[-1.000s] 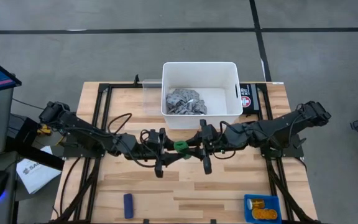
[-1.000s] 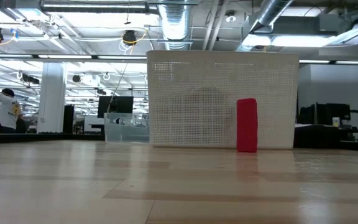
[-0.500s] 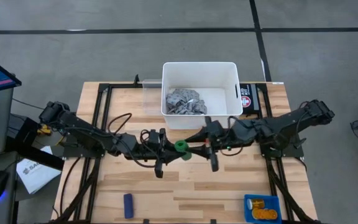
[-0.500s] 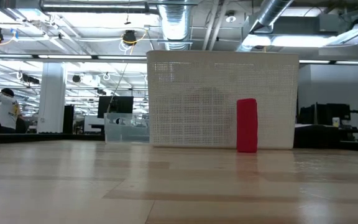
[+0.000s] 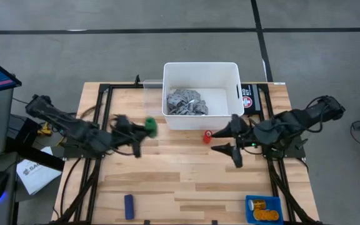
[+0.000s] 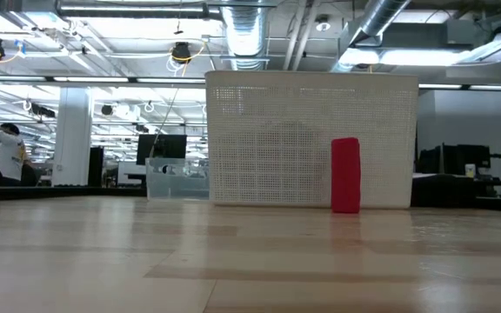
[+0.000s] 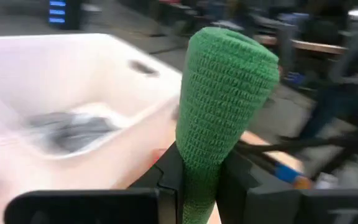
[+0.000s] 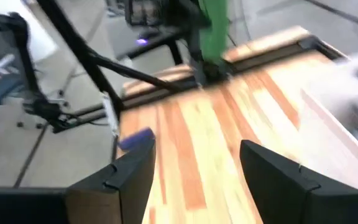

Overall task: Pick & Place Medicine items
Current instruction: Put the green rolled bandage into the transparent bin

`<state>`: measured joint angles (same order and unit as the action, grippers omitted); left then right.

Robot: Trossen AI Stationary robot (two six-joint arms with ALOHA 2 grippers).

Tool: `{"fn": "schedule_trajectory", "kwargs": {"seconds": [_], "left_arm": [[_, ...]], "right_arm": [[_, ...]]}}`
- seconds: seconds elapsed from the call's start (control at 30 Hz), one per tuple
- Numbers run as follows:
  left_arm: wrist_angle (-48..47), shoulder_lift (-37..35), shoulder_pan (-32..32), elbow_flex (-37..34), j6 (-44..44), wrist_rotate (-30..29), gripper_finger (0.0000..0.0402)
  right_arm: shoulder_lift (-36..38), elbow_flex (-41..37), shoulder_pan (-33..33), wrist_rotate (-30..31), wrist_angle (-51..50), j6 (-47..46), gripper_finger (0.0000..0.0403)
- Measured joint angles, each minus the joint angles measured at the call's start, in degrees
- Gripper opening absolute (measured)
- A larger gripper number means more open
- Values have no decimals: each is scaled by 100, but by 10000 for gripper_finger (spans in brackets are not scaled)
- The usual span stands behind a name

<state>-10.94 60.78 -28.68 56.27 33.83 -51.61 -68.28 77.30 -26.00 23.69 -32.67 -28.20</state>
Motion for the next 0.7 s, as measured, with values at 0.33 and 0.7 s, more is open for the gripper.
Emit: {"fn": "schedule_trajectory", "kwargs": {"seconds": [0.33,0.7], "left_arm": [[-3040,-1047,1471,0,2653,-53,47],[-1715,-364,5896,-531,769,3889,47]], "right_arm": [[283,0,-733,1347,-1149,-1230,230],[89,4,-890,1994,-1242,-1864,230]]}}
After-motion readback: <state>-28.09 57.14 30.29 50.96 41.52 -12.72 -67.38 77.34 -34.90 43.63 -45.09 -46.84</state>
